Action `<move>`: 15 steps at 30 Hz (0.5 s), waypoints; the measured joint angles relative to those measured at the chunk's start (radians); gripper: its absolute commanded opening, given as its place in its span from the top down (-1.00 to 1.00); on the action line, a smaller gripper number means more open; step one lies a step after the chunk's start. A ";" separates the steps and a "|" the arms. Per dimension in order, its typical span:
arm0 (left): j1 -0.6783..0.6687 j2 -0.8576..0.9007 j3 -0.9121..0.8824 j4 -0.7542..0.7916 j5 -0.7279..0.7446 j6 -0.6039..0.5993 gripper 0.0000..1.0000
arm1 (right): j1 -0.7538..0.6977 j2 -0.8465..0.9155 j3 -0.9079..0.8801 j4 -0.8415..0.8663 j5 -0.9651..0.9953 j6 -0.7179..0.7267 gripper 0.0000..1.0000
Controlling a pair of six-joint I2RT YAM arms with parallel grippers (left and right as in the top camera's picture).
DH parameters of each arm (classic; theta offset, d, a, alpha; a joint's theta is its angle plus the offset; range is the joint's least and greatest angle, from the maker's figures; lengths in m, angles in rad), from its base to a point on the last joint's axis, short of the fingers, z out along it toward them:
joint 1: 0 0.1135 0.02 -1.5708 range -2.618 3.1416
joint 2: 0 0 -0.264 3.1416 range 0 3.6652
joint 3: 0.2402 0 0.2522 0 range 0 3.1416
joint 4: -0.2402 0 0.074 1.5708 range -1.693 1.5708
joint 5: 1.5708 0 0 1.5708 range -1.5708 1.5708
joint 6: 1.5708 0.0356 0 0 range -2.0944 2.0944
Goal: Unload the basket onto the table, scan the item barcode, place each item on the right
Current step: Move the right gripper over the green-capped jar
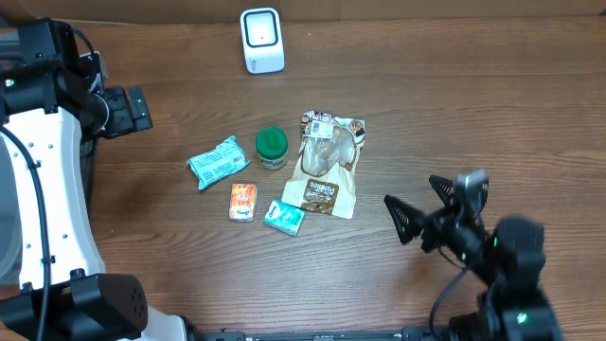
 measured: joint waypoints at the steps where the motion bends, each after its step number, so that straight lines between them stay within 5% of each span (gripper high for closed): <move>1: 0.000 0.000 0.000 0.001 0.000 0.000 -0.99 | 0.000 0.066 0.070 -0.052 -0.003 0.000 -1.00; 10: 0.000 0.000 0.000 0.001 -0.003 0.002 -0.99 | 0.000 0.558 0.622 -0.555 -0.016 0.005 -1.00; 15: 0.000 0.000 0.000 0.001 -0.003 0.002 -0.99 | 0.000 0.745 0.774 -0.582 -0.016 0.013 -1.00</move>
